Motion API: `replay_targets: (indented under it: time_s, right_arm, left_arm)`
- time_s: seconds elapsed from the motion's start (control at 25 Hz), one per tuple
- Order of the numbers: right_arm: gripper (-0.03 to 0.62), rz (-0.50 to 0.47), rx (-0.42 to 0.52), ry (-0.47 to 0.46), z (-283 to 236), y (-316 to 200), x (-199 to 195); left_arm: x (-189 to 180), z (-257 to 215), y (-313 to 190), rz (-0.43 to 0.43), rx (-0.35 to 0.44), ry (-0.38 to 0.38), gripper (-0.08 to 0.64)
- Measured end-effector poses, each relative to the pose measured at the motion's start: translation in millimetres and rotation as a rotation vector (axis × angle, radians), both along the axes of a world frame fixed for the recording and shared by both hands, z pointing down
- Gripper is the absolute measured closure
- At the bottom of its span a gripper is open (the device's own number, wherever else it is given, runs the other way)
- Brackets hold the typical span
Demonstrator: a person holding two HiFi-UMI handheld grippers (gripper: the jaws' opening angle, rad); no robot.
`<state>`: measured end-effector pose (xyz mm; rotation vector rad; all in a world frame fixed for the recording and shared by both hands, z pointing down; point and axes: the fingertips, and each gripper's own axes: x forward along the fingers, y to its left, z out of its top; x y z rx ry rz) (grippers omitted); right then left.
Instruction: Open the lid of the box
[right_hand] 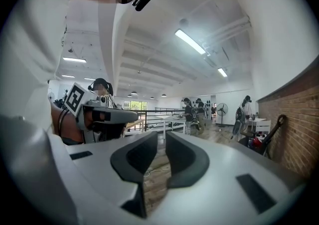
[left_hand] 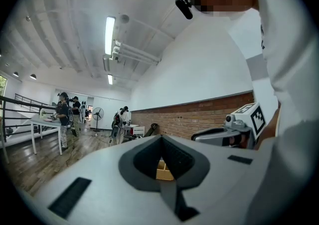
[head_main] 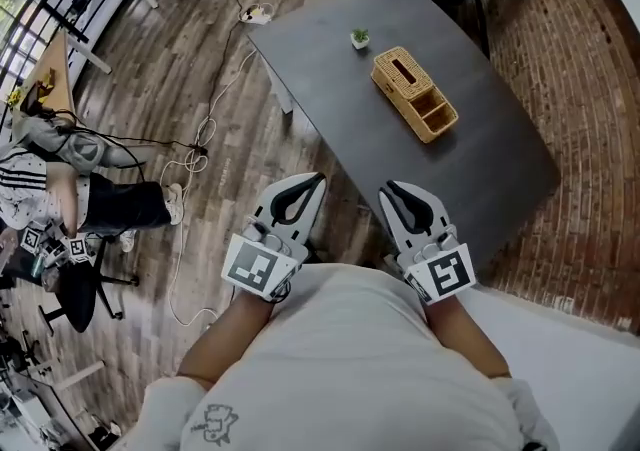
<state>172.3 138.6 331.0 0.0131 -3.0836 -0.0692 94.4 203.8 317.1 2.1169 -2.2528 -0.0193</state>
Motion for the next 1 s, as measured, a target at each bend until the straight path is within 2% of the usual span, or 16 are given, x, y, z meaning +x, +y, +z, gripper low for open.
replay_targets:
  time_s: [0.16, 0.36, 0.84, 1.0]
  right_arm:
    - [0.505, 0.004, -0.005, 0.023, 5, 11, -26]
    - [0.468, 0.008, -0.007, 0.042, 7, 27, -57]
    - [0.452, -0.014, -0.01, 0.061, 11, 54, -103]
    - [0.451, -0.022, -0.022, 0.058, 11, 52, -113]
  left_arm:
    - [-23, 5, 11, 0.013, -0.019, 0.016, 0.549]
    - [-52, 7, 30, 0.01, -0.001, 0.025, 0.549]
    - [-96, 12, 58, -0.003, 0.007, 0.045, 0.549]
    - [-107, 14, 61, -0.025, -0.017, 0.055, 0.549]
